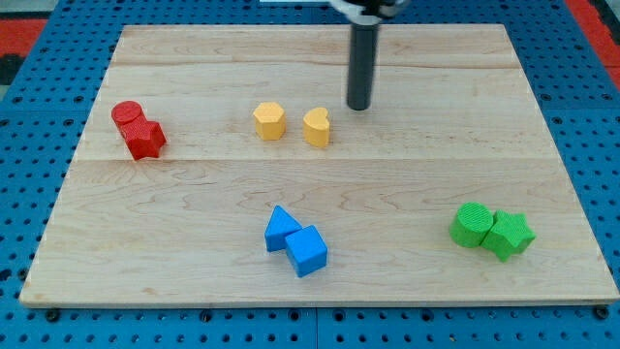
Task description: Push the yellow heart below the yellow hexagon
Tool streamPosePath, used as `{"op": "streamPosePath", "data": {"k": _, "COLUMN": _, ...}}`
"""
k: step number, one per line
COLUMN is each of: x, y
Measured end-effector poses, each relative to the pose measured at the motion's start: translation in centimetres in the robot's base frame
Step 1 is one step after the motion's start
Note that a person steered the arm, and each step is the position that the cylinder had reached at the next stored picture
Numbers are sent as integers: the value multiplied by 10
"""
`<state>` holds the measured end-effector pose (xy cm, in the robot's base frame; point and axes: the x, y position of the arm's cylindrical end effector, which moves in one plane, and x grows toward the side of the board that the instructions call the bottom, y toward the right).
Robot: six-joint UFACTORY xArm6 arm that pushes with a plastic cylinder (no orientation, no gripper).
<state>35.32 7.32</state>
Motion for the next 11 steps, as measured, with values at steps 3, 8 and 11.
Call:
{"op": "streamPosePath", "data": {"k": 3, "x": 35, "y": -21}}
{"op": "streamPosePath", "data": {"k": 8, "x": 53, "y": -75}}
{"op": "streamPosePath", "data": {"k": 11, "x": 68, "y": -121}}
